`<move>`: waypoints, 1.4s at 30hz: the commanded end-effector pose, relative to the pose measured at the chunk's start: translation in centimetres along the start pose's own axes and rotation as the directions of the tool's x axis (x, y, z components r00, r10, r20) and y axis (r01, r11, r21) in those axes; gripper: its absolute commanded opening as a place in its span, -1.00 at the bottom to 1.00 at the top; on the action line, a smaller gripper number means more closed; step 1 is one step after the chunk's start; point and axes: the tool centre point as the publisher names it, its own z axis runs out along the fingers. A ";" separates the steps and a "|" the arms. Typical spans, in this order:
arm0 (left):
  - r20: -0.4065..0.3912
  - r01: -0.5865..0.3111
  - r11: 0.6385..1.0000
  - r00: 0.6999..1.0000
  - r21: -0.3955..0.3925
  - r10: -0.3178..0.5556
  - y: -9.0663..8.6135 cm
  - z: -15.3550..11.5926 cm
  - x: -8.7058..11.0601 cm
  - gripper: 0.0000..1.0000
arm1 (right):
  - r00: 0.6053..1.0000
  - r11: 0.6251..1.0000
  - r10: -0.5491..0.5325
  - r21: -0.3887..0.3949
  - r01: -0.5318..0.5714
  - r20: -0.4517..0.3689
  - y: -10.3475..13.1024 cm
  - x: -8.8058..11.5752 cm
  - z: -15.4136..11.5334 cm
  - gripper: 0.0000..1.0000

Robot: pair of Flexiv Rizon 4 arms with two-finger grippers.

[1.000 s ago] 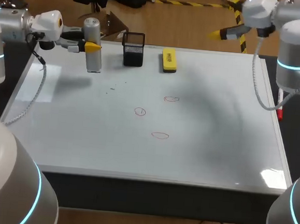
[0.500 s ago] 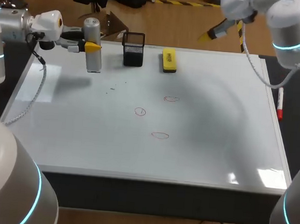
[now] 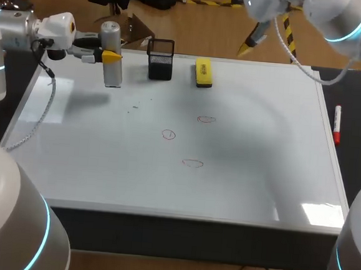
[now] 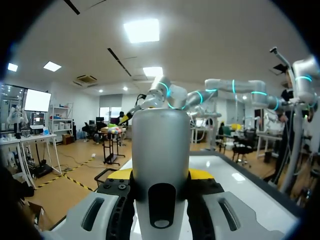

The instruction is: Pick up the inspection probe, press it on each red-marked spot on the whiteboard one by one, put down the probe, pick up the eraser, and wipe off all the red marks.

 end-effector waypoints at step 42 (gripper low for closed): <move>0.001 -0.002 1.000 1.000 0.000 0.002 -0.1 0.0 0.1 -1.00 | 0.702 0.851 -0.399 0.047 0.523 -0.589 -0.8 2.5 2.8 1.00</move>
